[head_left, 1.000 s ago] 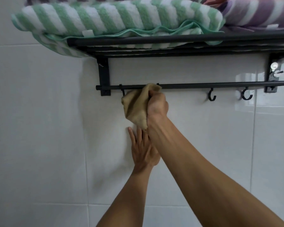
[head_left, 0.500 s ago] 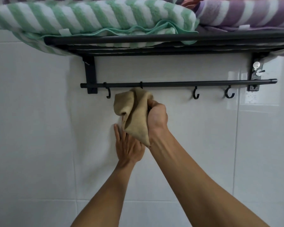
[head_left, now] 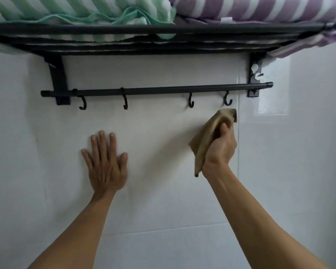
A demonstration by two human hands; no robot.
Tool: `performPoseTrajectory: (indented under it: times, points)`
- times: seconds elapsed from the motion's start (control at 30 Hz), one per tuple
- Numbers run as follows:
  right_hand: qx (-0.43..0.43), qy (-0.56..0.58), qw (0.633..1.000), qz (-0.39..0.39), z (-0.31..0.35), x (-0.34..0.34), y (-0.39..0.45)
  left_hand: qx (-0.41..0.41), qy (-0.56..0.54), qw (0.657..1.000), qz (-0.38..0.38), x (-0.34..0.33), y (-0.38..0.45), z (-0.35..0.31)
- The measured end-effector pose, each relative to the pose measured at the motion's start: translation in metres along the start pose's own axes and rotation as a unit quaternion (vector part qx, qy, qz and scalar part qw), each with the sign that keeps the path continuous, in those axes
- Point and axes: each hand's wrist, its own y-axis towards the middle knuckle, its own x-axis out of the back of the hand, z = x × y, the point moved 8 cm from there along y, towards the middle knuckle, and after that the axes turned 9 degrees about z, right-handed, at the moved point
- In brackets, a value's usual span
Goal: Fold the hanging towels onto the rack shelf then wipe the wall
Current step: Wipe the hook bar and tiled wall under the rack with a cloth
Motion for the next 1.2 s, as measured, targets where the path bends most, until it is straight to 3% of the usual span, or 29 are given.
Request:
performPoseTrajectory:
  times: [0.1,0.17,0.3,0.4,0.53,0.8,1.2]
  points:
    - [0.160,-0.151,0.976,0.014,0.008,0.019,0.026,0.002,0.006,1.000,-0.007,-0.003,-0.002,0.000]
    - [0.245,-0.288,0.925,0.034,0.008,0.020,0.042,0.003,0.002,1.000,-0.013,-0.003,-0.001,0.001]
    - [0.231,-0.457,0.857,0.058,-0.016,0.022,0.057,0.002,-0.003,1.000,-0.028,-0.004,-0.002,0.002]
    - [0.249,-0.481,0.838,0.066,-0.023,0.021,0.057,-0.003,0.000,0.999,-0.040,-0.004,-0.003,0.002]
    - [0.252,-0.518,0.817,0.016,-0.020,0.032,0.074,-0.005,-0.002,0.999,-0.048,-0.005,-0.003,0.004]
    - [0.246,-0.523,0.816,-0.022,-0.023,0.039,0.096,-0.005,0.005,0.999,-0.053,-0.007,-0.003,0.004]
    - [0.269,-0.450,0.851,-0.042,-0.032,0.007,0.076,-0.010,-0.001,0.998,-0.054,-0.009,-0.002,0.007]
